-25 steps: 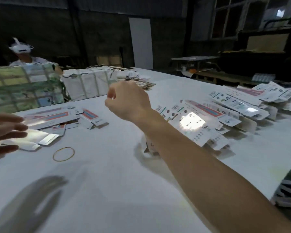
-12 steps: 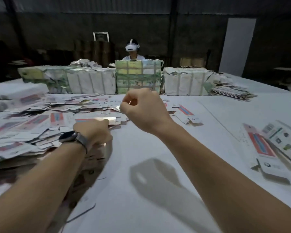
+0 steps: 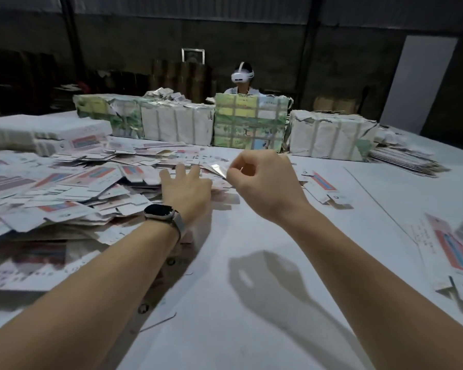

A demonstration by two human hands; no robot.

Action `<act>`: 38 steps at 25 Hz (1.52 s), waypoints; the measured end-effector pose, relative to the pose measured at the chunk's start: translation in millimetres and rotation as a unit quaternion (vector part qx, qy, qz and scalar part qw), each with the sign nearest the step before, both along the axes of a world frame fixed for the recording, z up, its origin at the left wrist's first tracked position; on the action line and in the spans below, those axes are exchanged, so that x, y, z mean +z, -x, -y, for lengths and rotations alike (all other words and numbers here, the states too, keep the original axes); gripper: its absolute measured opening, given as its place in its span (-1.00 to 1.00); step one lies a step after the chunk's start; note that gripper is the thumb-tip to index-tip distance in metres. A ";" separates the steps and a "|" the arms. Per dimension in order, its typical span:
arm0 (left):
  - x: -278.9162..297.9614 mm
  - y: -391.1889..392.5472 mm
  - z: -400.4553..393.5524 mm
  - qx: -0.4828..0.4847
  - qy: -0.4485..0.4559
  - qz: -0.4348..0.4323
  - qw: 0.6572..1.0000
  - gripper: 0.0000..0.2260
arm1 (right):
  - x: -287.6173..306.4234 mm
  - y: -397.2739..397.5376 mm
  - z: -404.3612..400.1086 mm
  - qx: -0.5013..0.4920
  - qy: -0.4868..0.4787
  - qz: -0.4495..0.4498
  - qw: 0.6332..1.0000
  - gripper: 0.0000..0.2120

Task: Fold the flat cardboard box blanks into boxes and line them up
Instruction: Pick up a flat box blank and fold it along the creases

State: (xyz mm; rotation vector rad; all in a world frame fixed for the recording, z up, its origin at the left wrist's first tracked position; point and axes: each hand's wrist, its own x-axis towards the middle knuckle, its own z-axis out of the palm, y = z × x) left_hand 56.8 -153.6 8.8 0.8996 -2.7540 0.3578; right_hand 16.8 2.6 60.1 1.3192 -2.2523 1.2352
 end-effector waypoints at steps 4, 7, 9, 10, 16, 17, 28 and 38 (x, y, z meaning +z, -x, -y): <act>39.3 5.0 -25.6 -0.119 -0.004 -0.234 0.965 -0.86 | 9.5 0.7 -5.9 -0.006 0.062 -0.010 0.998 -0.90; 61.2 3.9 -51.4 -0.221 -0.153 -0.399 0.877 -0.84 | 25.2 3.7 -19.0 -0.015 0.158 -0.031 0.987 -0.91; 71.9 -1.4 -69.7 -0.295 -0.304 -0.466 0.777 -0.85 | 35.0 9.0 -31.3 -0.040 0.226 -0.057 0.972 -0.95; 76.3 -4.8 -78.3 -0.326 -0.398 -0.477 0.712 -0.82 | 38.8 12.0 -37.9 -0.057 0.241 -0.064 0.967 -0.87; 65.7 -9.6 -109.0 -0.429 -0.686 -0.352 0.472 -0.66 | 27.7 18.5 -56.9 0.023 0.216 0.079 0.973 -0.61; 62.5 -9.1 -111.9 -0.427 -0.701 -0.343 0.457 -0.67 | 24.0 18.0 -56.5 0.025 0.219 0.085 0.972 -0.58; 67.6 -10.1 -122.2 -0.383 -0.691 -0.373 0.486 -0.37 | 20.1 10.4 -51.4 0.036 0.231 0.024 0.972 -0.57; 62.3 -1.8 -113.4 -0.329 -0.679 -0.415 0.508 -0.32 | 22.2 15.0 -57.1 0.165 0.273 0.089 0.944 -0.59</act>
